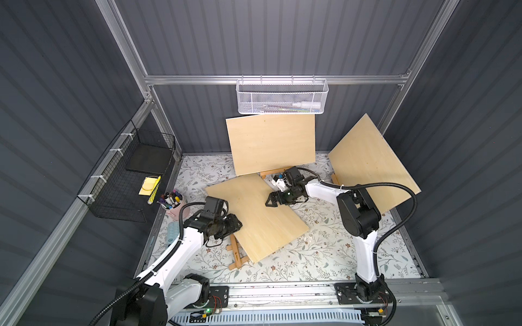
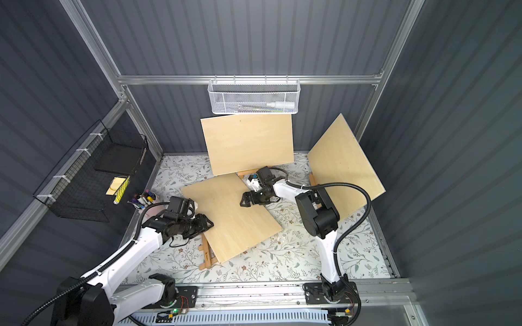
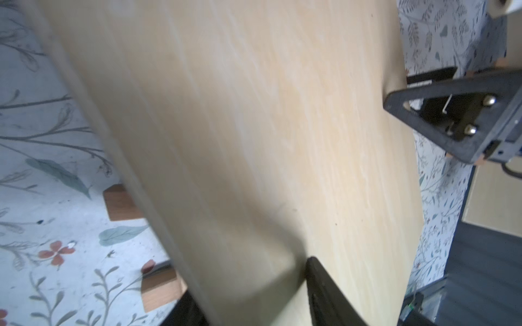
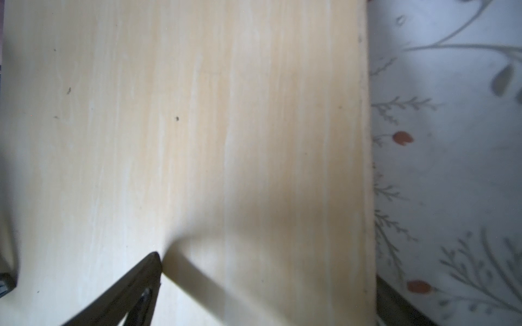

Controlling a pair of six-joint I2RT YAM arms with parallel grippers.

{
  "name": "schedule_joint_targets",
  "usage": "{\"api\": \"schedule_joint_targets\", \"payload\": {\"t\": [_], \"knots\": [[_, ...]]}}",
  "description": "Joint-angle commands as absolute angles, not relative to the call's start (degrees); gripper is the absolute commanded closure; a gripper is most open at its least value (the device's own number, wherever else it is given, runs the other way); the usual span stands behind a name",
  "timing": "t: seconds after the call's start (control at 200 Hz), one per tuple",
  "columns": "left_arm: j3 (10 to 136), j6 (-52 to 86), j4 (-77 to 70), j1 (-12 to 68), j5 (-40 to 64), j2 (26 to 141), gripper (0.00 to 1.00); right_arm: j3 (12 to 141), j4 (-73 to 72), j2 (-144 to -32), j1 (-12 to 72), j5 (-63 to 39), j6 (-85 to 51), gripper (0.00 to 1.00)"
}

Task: Assemble the easel
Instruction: Pick up the drawing board from the center of the board.

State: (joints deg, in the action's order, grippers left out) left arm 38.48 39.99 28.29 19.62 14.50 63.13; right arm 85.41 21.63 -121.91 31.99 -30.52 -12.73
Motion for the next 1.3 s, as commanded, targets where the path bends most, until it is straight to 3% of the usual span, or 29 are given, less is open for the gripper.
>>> {"api": "schedule_joint_targets", "payload": {"t": [0.0,0.315,0.665,0.916,1.296], "knots": [[43.8,42.6,-18.1,22.3,27.3,62.8,0.52,84.2,30.9,-122.4,41.8,-41.5,-7.4,0.04],[46.4,47.2,-23.4,22.3,26.7,61.2,0.73,83.2,31.8,-118.6,41.9,-43.6,-5.1,0.04],[46.3,45.8,-15.6,22.3,24.6,54.3,1.00,84.3,33.3,-119.0,43.5,-44.6,-3.2,0.03],[46.4,46.5,-5.8,22.3,19.3,50.5,1.00,86.2,34.3,-119.5,43.9,-44.3,-2.4,0.02],[44.9,46.5,10.7,22.3,2.1,35.8,1.00,85.7,34.5,-119.4,43.9,-44.3,-1.9,0.01]]}}
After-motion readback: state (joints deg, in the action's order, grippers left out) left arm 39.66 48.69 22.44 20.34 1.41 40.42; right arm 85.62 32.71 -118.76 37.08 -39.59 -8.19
